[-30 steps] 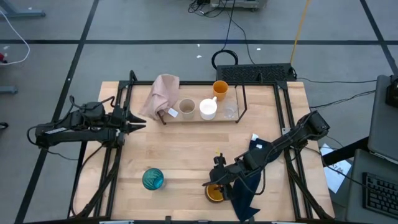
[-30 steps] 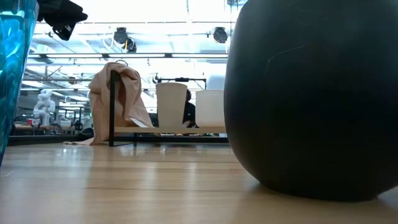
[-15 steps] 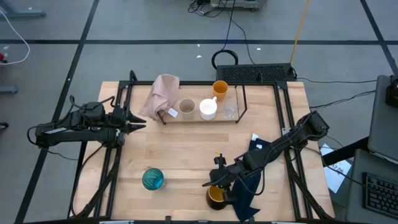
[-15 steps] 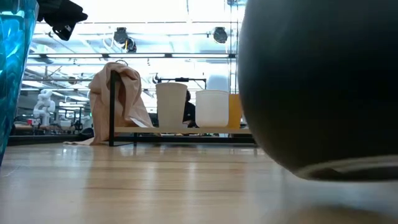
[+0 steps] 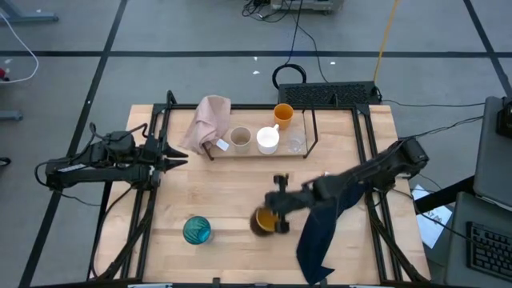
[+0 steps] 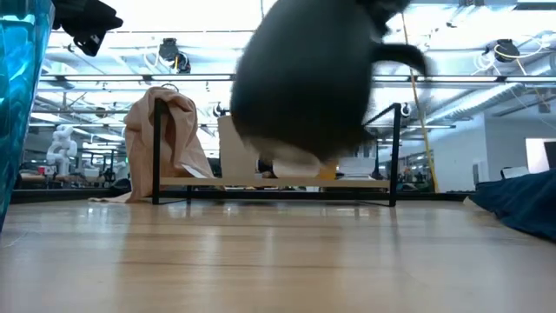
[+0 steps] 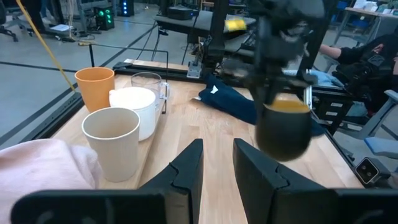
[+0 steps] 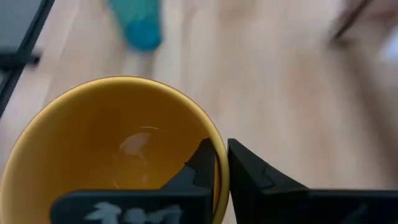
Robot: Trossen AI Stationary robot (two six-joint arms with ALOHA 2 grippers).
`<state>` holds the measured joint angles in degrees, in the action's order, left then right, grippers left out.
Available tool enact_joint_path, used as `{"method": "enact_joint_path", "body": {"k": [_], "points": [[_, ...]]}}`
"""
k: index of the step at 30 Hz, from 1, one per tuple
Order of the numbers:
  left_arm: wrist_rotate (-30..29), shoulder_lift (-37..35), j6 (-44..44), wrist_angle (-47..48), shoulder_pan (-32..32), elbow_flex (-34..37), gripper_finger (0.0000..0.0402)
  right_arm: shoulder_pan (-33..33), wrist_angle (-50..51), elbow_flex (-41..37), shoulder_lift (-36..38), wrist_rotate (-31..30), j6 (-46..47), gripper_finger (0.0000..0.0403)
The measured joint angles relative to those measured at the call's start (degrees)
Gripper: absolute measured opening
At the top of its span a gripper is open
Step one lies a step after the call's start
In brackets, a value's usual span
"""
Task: Stack small to large cups/mugs on shelf
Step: Put the black mug on the shelf
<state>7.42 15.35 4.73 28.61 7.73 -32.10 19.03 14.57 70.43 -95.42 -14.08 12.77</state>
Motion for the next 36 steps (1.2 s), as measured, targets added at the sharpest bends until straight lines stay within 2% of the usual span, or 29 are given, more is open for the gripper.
{"method": "enact_joint_path", "body": {"k": [4,8,13,17,21,26,29,36], "points": [[-0.5,0.0,0.3,-0.2,0.0,0.0,0.0088,-6.1,-1.4,0.0,6.6,-2.3,-6.7,0.0012],[-0.9,0.0,0.3,-0.3,0.0,0.0,0.0088,-15.0,-5.2,0.0,13.8,-2.3,-13.1,0.0012],[-3.4,0.0,0.2,-0.2,0.0,0.0,0.0088,-27.8,-10.2,0.1,20.8,4.4,-17.9,0.0012],[-3.5,0.0,-0.7,-0.2,0.0,0.0,0.0088,-37.1,-12.8,0.1,22.6,11.8,-19.6,0.0012],[-3.5,0.0,-0.6,-1.3,0.0,0.0,0.0088,-44.8,-16.5,0.5,22.2,19.3,-19.4,0.0012],[-3.6,0.0,-0.7,-2.2,0.0,0.0,0.0088,-50.7,-15.0,5.6,17.5,26.4,-19.8,0.0012],[-4.9,0.0,-1.2,-2.2,0.0,0.0,0.0088,-52.1,-11.9,11.8,13.6,27.9,-21.5,0.0012],[-6.4,0.0,-1.5,-1.8,0.0,0.0,0.0088,-53.1,2.2,30.2,2.6,27.8,-26.3,0.0012]]}}
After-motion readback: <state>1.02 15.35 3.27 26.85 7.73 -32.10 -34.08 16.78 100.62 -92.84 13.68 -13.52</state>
